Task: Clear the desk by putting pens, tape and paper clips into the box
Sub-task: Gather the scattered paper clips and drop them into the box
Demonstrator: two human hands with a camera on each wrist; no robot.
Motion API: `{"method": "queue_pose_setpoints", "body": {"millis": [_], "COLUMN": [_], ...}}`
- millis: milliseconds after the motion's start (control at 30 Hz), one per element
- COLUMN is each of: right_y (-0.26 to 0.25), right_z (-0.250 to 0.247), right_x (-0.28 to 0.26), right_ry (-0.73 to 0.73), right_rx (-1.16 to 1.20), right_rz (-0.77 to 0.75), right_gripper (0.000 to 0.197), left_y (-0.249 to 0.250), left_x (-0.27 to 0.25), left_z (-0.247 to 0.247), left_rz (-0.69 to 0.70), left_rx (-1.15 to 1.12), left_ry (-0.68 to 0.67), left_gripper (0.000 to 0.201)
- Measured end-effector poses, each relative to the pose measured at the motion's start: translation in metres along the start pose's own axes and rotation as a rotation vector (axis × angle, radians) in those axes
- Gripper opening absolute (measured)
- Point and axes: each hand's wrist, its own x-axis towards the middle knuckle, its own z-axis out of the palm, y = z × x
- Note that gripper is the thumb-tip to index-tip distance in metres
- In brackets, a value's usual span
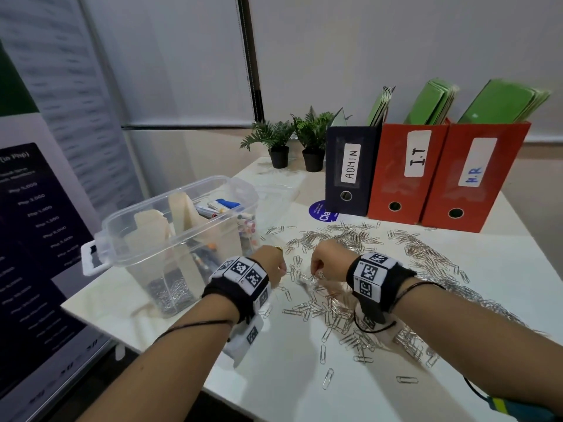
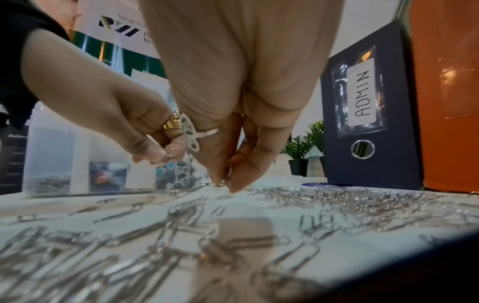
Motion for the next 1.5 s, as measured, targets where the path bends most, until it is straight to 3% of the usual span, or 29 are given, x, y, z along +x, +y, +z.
{"method": "queue_pose_setpoints", "body": {"millis": [100, 167, 300, 400, 533, 667, 867, 1033, 1167, 1267, 1367, 1500], "right_y": [0.006, 0.006, -0.008, -0.041, -0.104, -0.173, -0.240, -0.251, -0.245, -0.226, -0.185, -0.096], "right_z": [-0.010, -0.020, -0.042, -0.061, -0.082, -0.087, -0.071, -0.058, -0.056, -0.063, -0.071, -0.073], "right_x": [-0.001, 0.000, 0.011, 0.021, 0.039, 0.060, 0.083, 0.088, 0.089, 0.078, 0.064, 0.048], "right_ry": [0.086, 0.117, 0.198, 0.227, 0.239, 0.208, 0.096, 0.072, 0.136, 0.191, 0.366, 0.515], "right_rx": [0.061, 0.108, 0.254, 0.377, 0.473, 0.511, 0.464, 0.466, 0.338, 0.313, 0.307, 0.221], "right_rz": [-0.001, -0.018, -0.066, -0.151, -0.311, -0.417, -0.404, -0.381, -0.446, -0.491, -0.494, -0.323], "right_gripper": [0.026, 0.024, 0.018, 0.014, 0.013, 0.011, 0.018, 0.044, 0.041, 0.038, 0.031, 0.025], "left_y": [0.009, 0.008, -0.020, -0.061, -0.128, -0.159, -0.168, -0.171, -0.162, -0.153, -0.134, -0.080], "left_x": [0.011, 0.009, -0.019, -0.054, -0.084, -0.097, -0.104, -0.113, -0.115, -0.110, -0.098, -0.078], "left_z": [-0.006, -0.017, -0.059, -0.089, -0.098, -0.087, -0.086, -0.083, -0.079, -0.075, -0.073, -0.065], "left_rz": [-0.009, -0.021, -0.107, -0.214, -0.451, -0.593, -0.505, -0.495, -0.463, -0.360, -0.248, -0.077], "left_rx": [-0.034, -0.101, -0.287, -0.280, -0.160, -0.059, -0.082, -0.250, -0.342, -0.264, -0.163, -0.160], "left_ry": [0.019, 0.114, 0.540, 0.729, 0.725, 0.681, 0.677, 0.761, 0.782, 0.819, 0.864, 0.832], "left_gripper": [0.022, 0.027, 0.020, 0.016, 0.018, 0.017, 0.025, 0.029, 0.034, 0.036, 0.035, 0.031]}}
